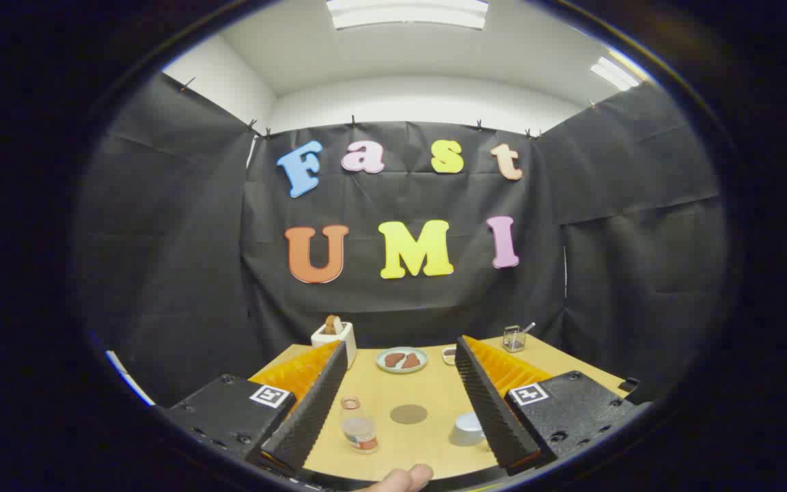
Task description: Take the bottle from table, then pour the juice into the cup, finally place the bottle on the coaster
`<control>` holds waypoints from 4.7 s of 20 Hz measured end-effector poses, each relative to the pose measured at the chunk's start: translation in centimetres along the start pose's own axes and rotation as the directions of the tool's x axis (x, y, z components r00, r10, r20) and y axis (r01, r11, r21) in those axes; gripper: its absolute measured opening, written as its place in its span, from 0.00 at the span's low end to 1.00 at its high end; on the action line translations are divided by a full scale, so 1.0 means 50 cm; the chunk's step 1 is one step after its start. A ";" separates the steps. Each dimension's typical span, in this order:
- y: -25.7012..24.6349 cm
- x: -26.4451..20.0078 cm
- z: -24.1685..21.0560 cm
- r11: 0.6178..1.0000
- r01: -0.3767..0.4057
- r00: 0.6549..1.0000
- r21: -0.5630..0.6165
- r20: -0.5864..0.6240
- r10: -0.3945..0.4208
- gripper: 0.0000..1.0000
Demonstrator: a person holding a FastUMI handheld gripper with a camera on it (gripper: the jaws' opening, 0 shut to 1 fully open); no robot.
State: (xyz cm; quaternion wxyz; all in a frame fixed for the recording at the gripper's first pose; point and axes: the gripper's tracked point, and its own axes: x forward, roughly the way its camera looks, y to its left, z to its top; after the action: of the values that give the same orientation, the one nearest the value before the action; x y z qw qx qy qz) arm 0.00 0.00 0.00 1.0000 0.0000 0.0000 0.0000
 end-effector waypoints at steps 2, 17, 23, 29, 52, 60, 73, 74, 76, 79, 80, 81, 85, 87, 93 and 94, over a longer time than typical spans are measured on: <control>-0.001 -0.005 -0.001 1.000 -0.001 1.000 0.000 -0.002 0.001 1.00; 0.049 -0.008 -0.059 0.999 -0.047 0.999 0.027 -0.018 0.048 1.00; 0.081 0.012 -0.122 0.997 -0.074 0.997 0.011 -0.017 0.074 1.00; 0.111 0.048 -0.205 0.996 -0.089 0.996 0.006 -0.027 0.089 1.00; 0.161 0.238 -0.587 0.994 -0.069 0.989 -0.082 -0.137 0.058 1.00; 0.155 0.312 -0.604 1.000 -0.026 0.989 0.006 -0.147 0.027 0.80; 0.138 0.317 -0.522 0.782 0.004 0.973 0.623 -0.185 0.142 0.78; 0.135 0.317 -0.518 0.742 0.007 0.973 0.670 -0.176 0.150 0.78; 0.137 0.313 -0.516 0.664 0.003 0.971 0.748 -0.159 0.176 0.78; 0.120 0.311 -0.516 0.584 0.017 0.968 0.812 -0.158 0.192 0.78; 0.116 0.313 -0.513 0.562 0.021 0.969 0.827 -0.156 0.193 0.77; 0.110 0.311 -0.508 0.541 0.022 0.970 0.841 -0.150 0.194 0.77; 0.079 0.310 -0.491 0.437 0.037 0.973 0.899 -0.132 0.188 0.77; 0.067 0.312 -0.489 0.375 0.050 0.972 0.926 -0.131 0.193 0.77; 0.038 0.315 -0.487 0.216 0.076 0.970 0.974 -0.122 0.210 0.77; 0.031 0.317 -0.489 0.210 0.085 0.971 0.974 -0.129 0.203 0.77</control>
State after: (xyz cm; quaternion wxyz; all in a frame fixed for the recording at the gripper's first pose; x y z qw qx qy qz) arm 15.84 1.55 -24.47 0.7694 0.6271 0.1151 0.0384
